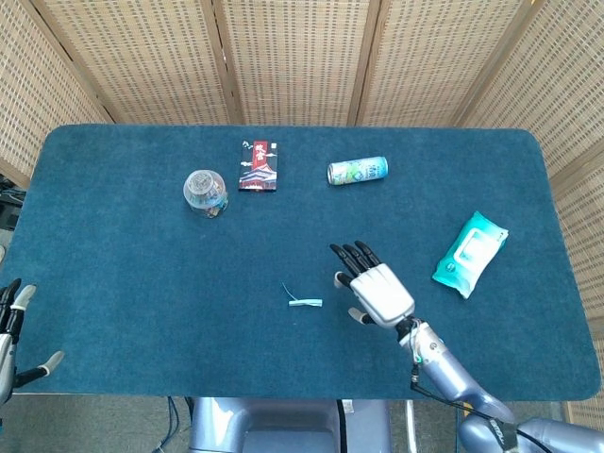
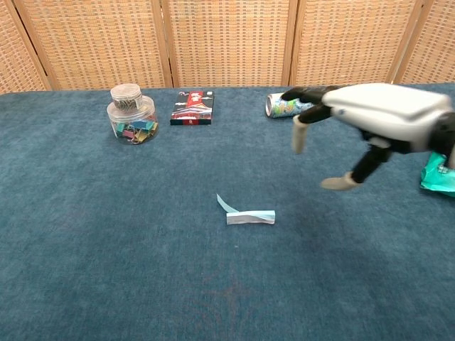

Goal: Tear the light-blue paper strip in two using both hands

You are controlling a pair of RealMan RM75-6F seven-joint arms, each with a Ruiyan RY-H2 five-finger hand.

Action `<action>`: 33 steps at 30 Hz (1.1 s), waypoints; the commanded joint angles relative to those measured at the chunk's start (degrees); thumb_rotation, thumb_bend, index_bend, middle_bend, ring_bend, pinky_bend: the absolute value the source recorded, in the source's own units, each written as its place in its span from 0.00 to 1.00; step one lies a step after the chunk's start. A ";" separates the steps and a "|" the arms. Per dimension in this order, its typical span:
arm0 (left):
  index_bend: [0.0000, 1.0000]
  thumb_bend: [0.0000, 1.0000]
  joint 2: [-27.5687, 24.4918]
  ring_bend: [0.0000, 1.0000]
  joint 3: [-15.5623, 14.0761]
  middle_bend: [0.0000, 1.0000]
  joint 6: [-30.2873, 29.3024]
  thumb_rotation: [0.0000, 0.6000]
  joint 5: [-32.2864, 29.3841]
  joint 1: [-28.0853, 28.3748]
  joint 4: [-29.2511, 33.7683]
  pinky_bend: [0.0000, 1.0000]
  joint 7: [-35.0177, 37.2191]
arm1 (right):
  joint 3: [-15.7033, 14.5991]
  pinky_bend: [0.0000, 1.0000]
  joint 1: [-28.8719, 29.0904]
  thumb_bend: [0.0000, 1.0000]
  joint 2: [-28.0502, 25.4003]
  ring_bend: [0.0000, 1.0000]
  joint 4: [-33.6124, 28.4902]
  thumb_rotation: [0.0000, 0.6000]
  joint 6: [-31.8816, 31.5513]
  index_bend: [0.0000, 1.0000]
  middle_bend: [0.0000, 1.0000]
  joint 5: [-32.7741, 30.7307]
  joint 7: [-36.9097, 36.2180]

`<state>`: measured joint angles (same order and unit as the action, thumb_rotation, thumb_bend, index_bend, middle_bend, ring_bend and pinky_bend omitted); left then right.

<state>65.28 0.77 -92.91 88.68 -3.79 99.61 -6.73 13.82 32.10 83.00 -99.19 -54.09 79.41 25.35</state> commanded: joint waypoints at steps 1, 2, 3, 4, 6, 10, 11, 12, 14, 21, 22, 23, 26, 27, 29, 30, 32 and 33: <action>0.00 0.00 -0.45 0.00 0.27 0.00 0.77 1.00 -0.86 0.27 0.06 0.00 0.76 | 2.89 0.00 6.03 0.31 7.40 0.00 3.05 1.00 3.80 0.40 0.00 -10.92 10.22; 0.00 0.00 -0.56 0.00 0.28 0.00 1.09 1.00 -1.07 0.39 0.06 0.00 0.89 | 2.95 0.00 6.79 0.31 8.52 0.00 3.63 1.00 3.75 0.40 0.00 -13.58 12.14; 0.00 0.00 -0.65 0.00 0.27 0.00 1.40 1.00 -1.21 0.52 0.09 0.00 0.96 | 3.00 0.00 7.45 0.31 9.41 0.00 3.81 1.00 3.58 0.40 0.00 -16.19 13.73; 0.00 0.00 -0.73 0.00 0.25 0.00 1.62 1.00 -1.30 0.61 0.13 0.00 0.96 | 3.00 0.00 8.05 0.31 10.08 0.00 3.79 1.00 3.30 0.40 0.00 -18.59 15.17; 0.00 0.00 -0.71 0.00 0.23 0.00 1.97 1.00 -1.38 0.81 0.18 0.00 0.71 | 2.75 0.00 9.59 0.33 11.56 0.00 4.18 1.00 1.95 0.40 0.00 -22.84 18.87; 0.00 0.00 -0.74 0.00 0.05 0.00 2.53 1.00 -1.41 1.08 0.30 0.00 0.26 | 2.46 0.00 12.36 0.36 15.63 0.00 6.21 1.00 -1.49 0.40 0.00 -29.37 24.32; 0.00 0.00 -0.82 0.00 0.01 0.00 2.58 1.00 -1.41 1.10 0.33 0.00 0.36 | 2.33 0.00 12.96 0.36 16.49 0.00 6.61 1.00 -2.15 0.40 0.00 -30.66 25.35; 0.00 0.00 -0.89 0.00 -0.01 0.00 2.58 1.00 -1.50 1.07 0.31 0.00 0.57 | 2.02 0.00 13.73 0.36 17.49 0.00 7.13 1.00 -3.07 0.40 0.00 -31.85 26.75; 0.00 0.00 -1.01 0.00 0.09 0.00 2.57 1.00 -1.77 1.06 0.32 0.00 0.98 | 1.33 0.00 14.71 0.36 19.00 0.00 7.85 1.00 -4.41 0.40 0.00 -33.05 28.57; 0.00 0.00 -1.25 0.00 -0.17 0.00 2.92 1.00 -1.50 1.25 0.29 0.00 1.34 | -0.45 0.00 16.07 0.36 22.75 0.00 10.16 1.00 -7.18 0.41 0.00 -34.19 29.79; 0.00 0.00 -1.30 0.00 -0.20 0.00 2.98 1.00 -1.49 1.28 0.29 0.00 1.42 | -0.92 0.00 16.13 0.36 23.41 0.00 10.85 1.00 -7.28 0.41 0.00 -34.34 29.67; 0.00 0.00 -1.32 0.00 -0.20 0.00 2.97 1.00 -1.52 1.28 0.28 0.00 1.49 | -1.12 0.00 16.16 0.36 23.75 0.00 11.19 1.00 -7.41 0.41 0.00 -34.42 29.58; 0.00 0.00 -1.44 0.00 -0.15 0.00 2.86 1.00 -1.63 1.23 0.26 0.00 1.87 | -2.06 0.00 16.23 0.36 24.50 0.00 12.04 1.00 -7.67 0.41 0.00 -34.45 29.54; 0.00 0.00 -1.48 0.00 -0.15 0.00 2.84 1.00 -1.64 1.23 0.21 0.00 2.00 | -2.38 0.00 16.24 0.36 24.63 0.00 12.29 1.00 -7.82 0.41 0.00 -34.32 29.50; 0.00 0.00 -1.52 0.00 -0.16 0.00 2.91 1.00 -1.67 1.28 0.16 0.00 2.12 | -2.88 0.00 16.23 0.36 24.78 0.00 12.75 1.00 -7.92 0.41 0.00 -34.11 29.19; 0.00 0.00 -1.60 0.00 -0.19 0.00 3.00 1.00 -1.69 1.31 0.17 0.00 2.24 | -3.12 0.00 16.21 0.36 24.80 0.00 13.06 1.00 -7.85 0.41 0.00 -34.04 28.87; 0.00 0.00 -1.70 0.00 -0.19 0.00 3.14 1.00 -1.79 1.37 0.18 0.00 2.36 | -3.49 0.00 16.16 0.36 24.72 0.00 13.51 1.00 -7.78 0.42 0.00 -33.76 28.49; 0.00 0.00 -1.73 0.00 -0.17 0.00 3.21 1.00 -1.87 1.41 0.19 0.00 2.40 | -3.70 0.00 16.14 0.36 24.63 0.00 13.75 1.00 -7.80 0.43 0.00 -33.55 28.41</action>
<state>63.56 0.61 -89.71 86.80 -2.39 99.80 -4.33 10.28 48.27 107.70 -85.60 -61.89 45.69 53.86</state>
